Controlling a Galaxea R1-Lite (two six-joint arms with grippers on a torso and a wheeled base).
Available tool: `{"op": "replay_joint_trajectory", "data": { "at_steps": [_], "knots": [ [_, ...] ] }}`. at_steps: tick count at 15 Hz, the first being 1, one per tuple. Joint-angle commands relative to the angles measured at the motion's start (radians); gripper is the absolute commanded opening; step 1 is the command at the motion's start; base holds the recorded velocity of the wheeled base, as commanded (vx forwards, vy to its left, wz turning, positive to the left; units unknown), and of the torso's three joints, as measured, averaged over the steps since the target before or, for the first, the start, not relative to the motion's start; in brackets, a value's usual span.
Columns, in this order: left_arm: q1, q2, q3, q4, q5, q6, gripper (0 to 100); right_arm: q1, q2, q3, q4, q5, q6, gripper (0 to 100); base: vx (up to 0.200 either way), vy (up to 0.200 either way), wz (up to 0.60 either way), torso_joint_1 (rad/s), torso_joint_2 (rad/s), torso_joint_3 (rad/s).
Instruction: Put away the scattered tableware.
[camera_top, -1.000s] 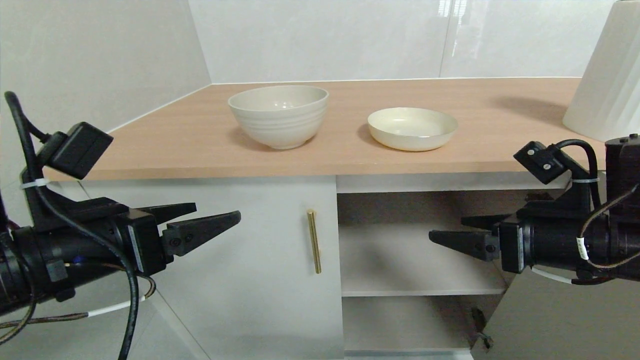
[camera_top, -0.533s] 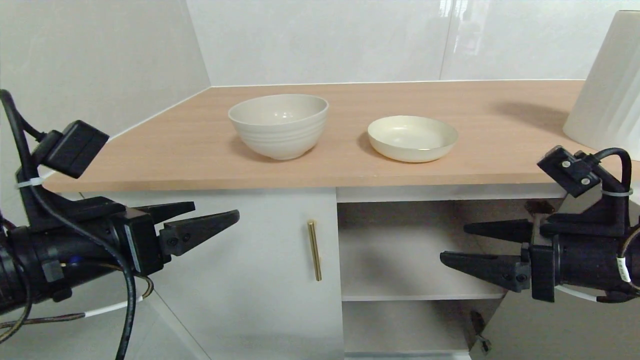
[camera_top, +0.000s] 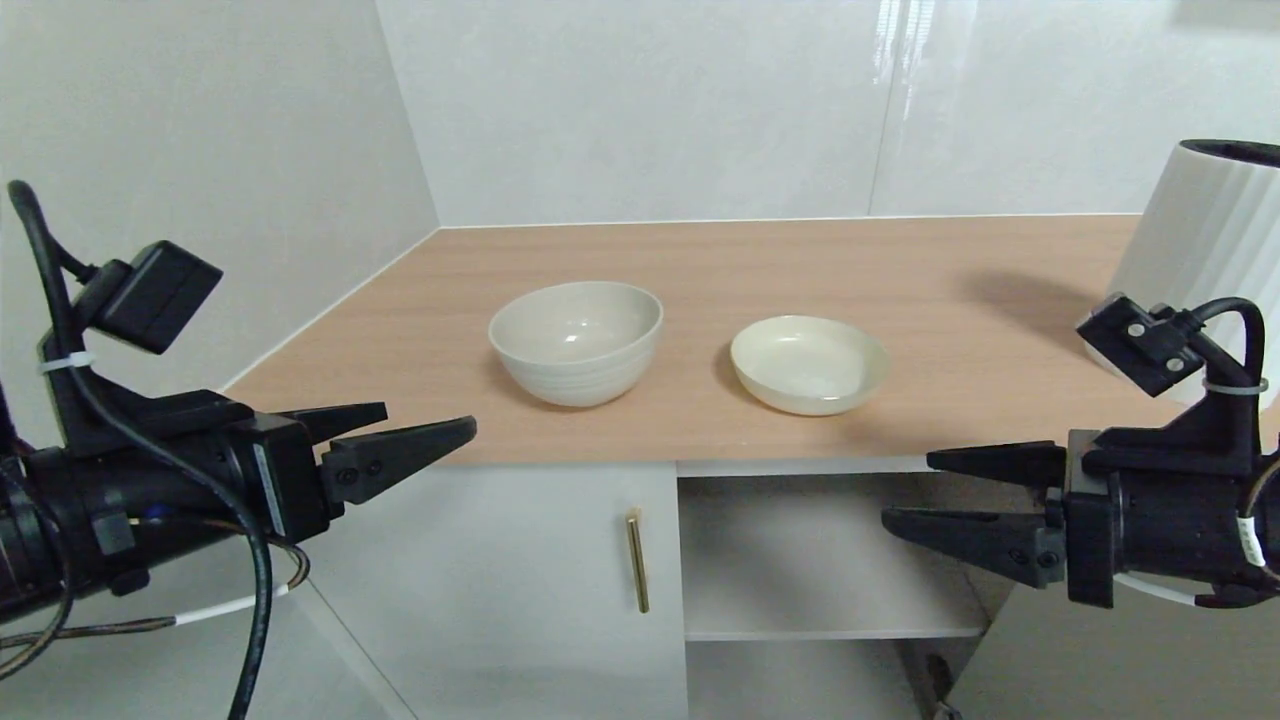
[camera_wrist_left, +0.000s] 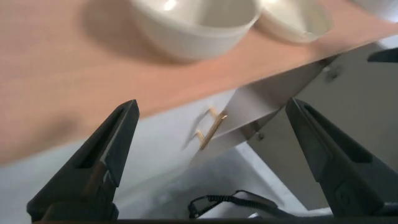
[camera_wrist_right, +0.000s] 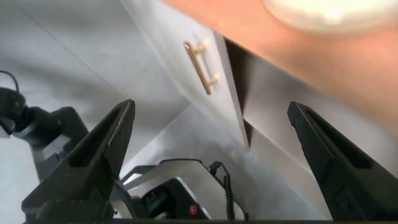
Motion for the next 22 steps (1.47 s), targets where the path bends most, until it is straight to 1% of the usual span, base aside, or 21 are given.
{"op": "replay_joint_trajectory", "data": {
  "at_steps": [1,3,5,7,8,10,11,12,13,14,15,16,17,18,19,20,21,22],
  "knots": [
    [0.0,0.014,-0.001,-0.002,0.0,0.0,100,0.0,0.013,-0.001,-0.009,0.0,0.0,100,0.0,0.0,0.0,0.217,-0.49,-0.281],
    [0.0,0.037,-0.019,-0.004,0.0,0.0,100,0.0,0.035,-0.006,-0.016,0.0,-0.002,100,0.0,0.0,0.0,0.217,-0.48,-0.273],
    [0.0,0.058,-0.038,-0.004,0.0,0.0,100,-0.001,0.059,-0.004,-0.065,-0.003,0.0,100,0.0,0.0,0.0,0.227,-0.48,-0.271],
    [0.009,0.103,-0.072,-0.004,0.0,0.0,100,-0.009,0.11,-0.015,-0.151,-0.006,-0.002,100,0.0,0.0,0.0,0.224,-0.48,-0.273],
    [0.024,0.129,-0.085,-0.005,0.0,0.0,100,-0.01,0.153,-0.032,-0.19,-0.009,-0.003,100,0.0,0.0,0.0,0.227,-0.5,-0.276],
    [0.043,0.164,-0.119,-0.005,-0.008,0.0,100,-0.04,0.228,-0.038,-0.271,-0.014,-0.025,100,0.0,0.0,0.0,0.202,-0.43,-0.237],
    [0.055,0.202,-0.167,-0.002,-0.026,-0.002,100,-0.067,0.299,-0.047,-0.363,-0.015,-0.066,100,0.0,0.0,0.0,0.09,-0.2,-0.1],
    [0.058,0.25,-0.216,-0.001,-0.023,-0.011,100,-0.079,0.334,-0.079,-0.381,-0.024,-0.069,100,0.0,0.0,0.0,0.056,-0.1,-0.071],
    [0.06,0.291,-0.26,0.002,-0.02,-0.023,100,-0.09,0.351,-0.122,-0.352,-0.049,-0.068,100,0.0,0.0,0.0,0.036,-0.05,-0.036],
    [0.066,0.337,-0.306,0.004,-0.017,-0.031,100,-0.098,0.354,-0.176,-0.256,-0.112,-0.065,100,0.0,0.0,0.0,0.0,0.0,0.0],
    [0.086,0.402,-0.368,0.012,0.0,-0.037,100,-0.099,0.351,-0.259,-0.099,-0.204,-0.031,100,0.0,0.0,0.0,0.0,0.0,0.0],
    [0.092,0.445,-0.411,0.061,0.041,-0.055,100,-0.099,0.348,-0.334,0.041,-0.264,0.04,100,0.0,0.0,0.0,0.0,0.0,0.0],
    [0.092,0.469,-0.452,0.162,0.095,-0.072,100,-0.099,0.352,-0.4,0.139,-0.284,0.1,100,0.0,0.0,0.0,0.0,0.0,0.0],
    [0.092,0.485,-0.518,0.299,0.136,-0.095,100,-0.099,0.357,-0.427,0.191,-0.288,0.13,100,0.0,0.0,0.0,0.0,0.0,0.0],
    [0.09,0.491,-0.582,0.414,0.147,-0.131,100,-0.096,0.362,-0.427,0.195,-0.297,0.133,100,0.0,0.0,0.0,0.0,0.0,0.0],
    [0.086,0.502,-0.625,0.48,0.146,-0.175,100,-0.09,0.363,-0.427,0.195,-0.331,0.135,100,0.0,0.0,0.0,0.0,0.0,0.0],
    [0.075,0.517,-0.638,0.484,0.149,-0.203,100,-0.076,0.363,-0.427,0.195,-0.379,0.135,100,0.0,0.0,0.0,0.0,0.0,0.0],
    [0.067,0.526,-0.639,0.484,0.149,-0.204,100,-0.073,0.363,-0.427,0.194,-0.402,0.135,100,0.0,0.0,0.0,0.0,0.0,0.0]
  ]
}}
